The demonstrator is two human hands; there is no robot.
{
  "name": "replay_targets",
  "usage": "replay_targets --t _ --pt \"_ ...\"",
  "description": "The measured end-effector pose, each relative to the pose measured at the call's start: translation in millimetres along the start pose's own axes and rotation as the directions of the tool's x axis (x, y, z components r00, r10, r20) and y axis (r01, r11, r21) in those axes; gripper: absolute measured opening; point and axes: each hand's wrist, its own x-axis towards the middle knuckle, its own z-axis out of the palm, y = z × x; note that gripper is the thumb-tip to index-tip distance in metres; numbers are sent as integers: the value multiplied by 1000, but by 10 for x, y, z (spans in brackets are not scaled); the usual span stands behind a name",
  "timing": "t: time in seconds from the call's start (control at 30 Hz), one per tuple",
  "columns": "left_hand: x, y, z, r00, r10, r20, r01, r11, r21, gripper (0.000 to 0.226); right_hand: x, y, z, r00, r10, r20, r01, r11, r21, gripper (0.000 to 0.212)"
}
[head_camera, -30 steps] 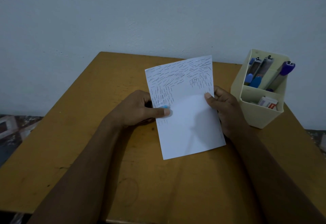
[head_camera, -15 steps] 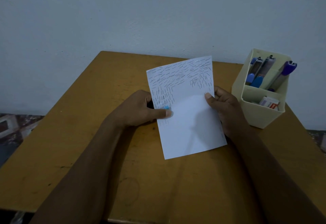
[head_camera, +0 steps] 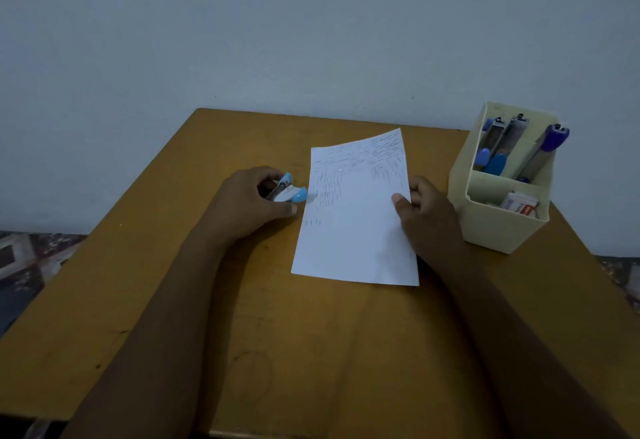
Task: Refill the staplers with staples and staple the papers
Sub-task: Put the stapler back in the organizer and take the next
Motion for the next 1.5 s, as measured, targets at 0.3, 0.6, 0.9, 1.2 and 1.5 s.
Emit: replay_targets --t 0.3,0.6,0.9,1.2,1.5 --pt "-45 155 126 989 148 -2 -148 984 -98 45 -151 -95 17 972 -219 -80 155 865 -478 36" --pt "-115 629 74 975 207 80 -199 975 -96 29 -197 -262 -338 932 -358 -53 293 831 -473 15" --pt "-23 1786 158 906 423 -4 -420 899 -122 43 -155 -264 -1343 890 -345 -297 279 929 -243 6" --pt "289 2506 799 797 594 108 -603 787 126 42 185 316 -1627 866 -189 -463 149 981 -120 27" --pt "552 2634 1198 787 564 252 -615 679 401 50 389 578 -1427 820 -244 -518 214 970 -117 31"
